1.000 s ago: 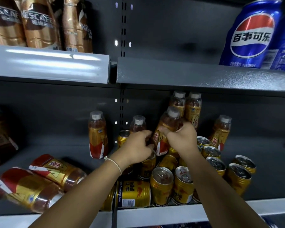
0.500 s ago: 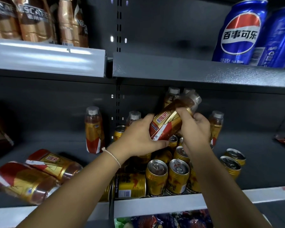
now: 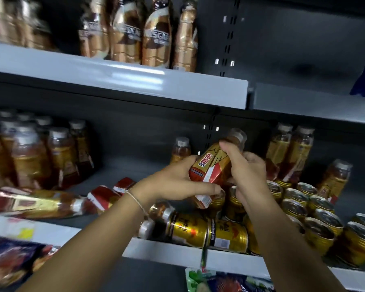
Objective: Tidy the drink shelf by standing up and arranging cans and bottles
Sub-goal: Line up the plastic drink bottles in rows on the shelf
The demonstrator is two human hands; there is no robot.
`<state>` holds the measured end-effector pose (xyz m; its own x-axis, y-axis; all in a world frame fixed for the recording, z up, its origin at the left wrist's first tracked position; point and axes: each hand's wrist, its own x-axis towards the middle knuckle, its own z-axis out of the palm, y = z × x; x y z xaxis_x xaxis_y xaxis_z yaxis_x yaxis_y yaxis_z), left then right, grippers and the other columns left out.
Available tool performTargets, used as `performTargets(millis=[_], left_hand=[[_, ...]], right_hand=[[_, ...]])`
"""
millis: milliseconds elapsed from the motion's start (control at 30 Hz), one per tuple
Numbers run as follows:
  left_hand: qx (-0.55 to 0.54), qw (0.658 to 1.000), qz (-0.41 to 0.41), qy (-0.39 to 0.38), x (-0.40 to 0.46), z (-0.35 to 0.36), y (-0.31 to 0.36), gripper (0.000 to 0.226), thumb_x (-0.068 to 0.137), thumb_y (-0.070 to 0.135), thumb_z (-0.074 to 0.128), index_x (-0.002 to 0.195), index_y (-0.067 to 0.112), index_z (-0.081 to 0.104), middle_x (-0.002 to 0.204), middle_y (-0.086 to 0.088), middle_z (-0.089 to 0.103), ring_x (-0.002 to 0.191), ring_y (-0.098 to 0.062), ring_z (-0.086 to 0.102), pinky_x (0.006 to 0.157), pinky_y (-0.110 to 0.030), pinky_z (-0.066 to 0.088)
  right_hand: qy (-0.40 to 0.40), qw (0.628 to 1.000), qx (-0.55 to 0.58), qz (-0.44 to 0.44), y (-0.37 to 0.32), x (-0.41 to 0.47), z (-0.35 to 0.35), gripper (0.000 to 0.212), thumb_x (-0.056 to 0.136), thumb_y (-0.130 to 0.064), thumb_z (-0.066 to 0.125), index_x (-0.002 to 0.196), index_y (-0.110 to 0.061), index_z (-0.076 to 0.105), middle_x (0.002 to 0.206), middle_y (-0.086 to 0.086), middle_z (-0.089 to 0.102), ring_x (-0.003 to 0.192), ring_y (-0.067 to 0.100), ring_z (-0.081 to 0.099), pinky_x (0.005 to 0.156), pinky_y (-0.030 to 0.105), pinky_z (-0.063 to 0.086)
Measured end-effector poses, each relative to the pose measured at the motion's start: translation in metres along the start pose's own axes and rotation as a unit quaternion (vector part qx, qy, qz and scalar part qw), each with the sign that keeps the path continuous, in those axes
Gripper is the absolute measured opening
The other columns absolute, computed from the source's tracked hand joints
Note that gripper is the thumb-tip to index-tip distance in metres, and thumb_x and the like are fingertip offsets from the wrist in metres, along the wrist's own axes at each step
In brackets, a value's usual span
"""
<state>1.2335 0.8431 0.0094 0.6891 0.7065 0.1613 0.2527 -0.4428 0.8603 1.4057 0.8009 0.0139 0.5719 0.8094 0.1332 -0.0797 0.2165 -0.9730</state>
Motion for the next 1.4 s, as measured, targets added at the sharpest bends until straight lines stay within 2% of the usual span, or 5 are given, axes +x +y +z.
performTargets(millis=[200, 400, 633, 1100, 1400], left_hand=[[-0.04, 0.999, -0.03, 0.004, -0.059, -0.066, -0.028, 0.072, 0.06, 0.06, 0.084, 0.12, 0.037, 0.051, 0.112, 0.006, 0.069, 0.104, -0.015, 0.068, 0.094, -0.044, 0.054], [0.031, 0.996, -0.045, 0.069, -0.115, -0.123, -0.052, 0.067, 0.057, 0.059, 0.082, 0.113, 0.039, 0.052, 0.104, 0.011, 0.068, 0.096, -0.009, 0.067, 0.088, -0.037, 0.057], [0.086, 0.986, -0.045, 0.136, -0.167, -0.177, -0.095, 0.073, 0.058, 0.054, 0.083, 0.12, 0.042, 0.044, 0.101, 0.015, 0.067, 0.088, -0.001, 0.066, 0.079, -0.027, 0.058], [0.198, 0.939, -0.049, 0.279, -0.15, -0.215, -0.164, 0.043, 0.087, 0.038, 0.068, 0.124, 0.018, 0.06, 0.113, 0.006, 0.067, 0.102, -0.009, 0.061, 0.059, 0.003, 0.032], [0.285, 0.945, -0.09, 0.135, -0.117, -0.216, -0.176, 0.019, 0.093, 0.028, 0.058, 0.105, 0.013, 0.061, 0.103, -0.003, 0.061, 0.09, -0.018, 0.06, 0.077, -0.031, 0.054]], right_hand=[[-0.06, 0.998, -0.012, 0.022, 0.011, -0.033, 0.082, 0.048, 0.072, -0.048, 0.085, 0.105, -0.017, 0.068, 0.08, -0.005, 0.078, 0.071, 0.013, 0.076, 0.054, 0.024, 0.059], [-0.128, 0.99, -0.031, 0.046, 0.022, -0.064, 0.159, 0.051, 0.07, -0.047, 0.085, 0.109, -0.019, 0.068, 0.09, 0.003, 0.079, 0.078, 0.018, 0.077, 0.067, 0.035, 0.063], [-0.185, 0.982, -0.049, 0.005, 0.036, -0.1, 0.238, 0.048, 0.068, -0.036, 0.091, 0.107, -0.024, 0.065, 0.082, -0.009, 0.077, 0.073, 0.01, 0.076, 0.051, 0.022, 0.056], [-0.167, 0.957, -0.191, -0.139, 0.085, -0.072, 0.31, 0.053, 0.067, -0.021, 0.092, 0.098, -0.05, 0.059, 0.101, -0.015, 0.073, 0.095, 0.004, 0.071, 0.088, 0.039, 0.06], [-0.154, 0.943, -0.275, -0.105, 0.127, -0.018, 0.328, 0.043, 0.069, -0.012, 0.089, 0.086, -0.041, 0.063, 0.095, -0.011, 0.072, 0.095, 0.015, 0.07, 0.089, 0.044, 0.058]])
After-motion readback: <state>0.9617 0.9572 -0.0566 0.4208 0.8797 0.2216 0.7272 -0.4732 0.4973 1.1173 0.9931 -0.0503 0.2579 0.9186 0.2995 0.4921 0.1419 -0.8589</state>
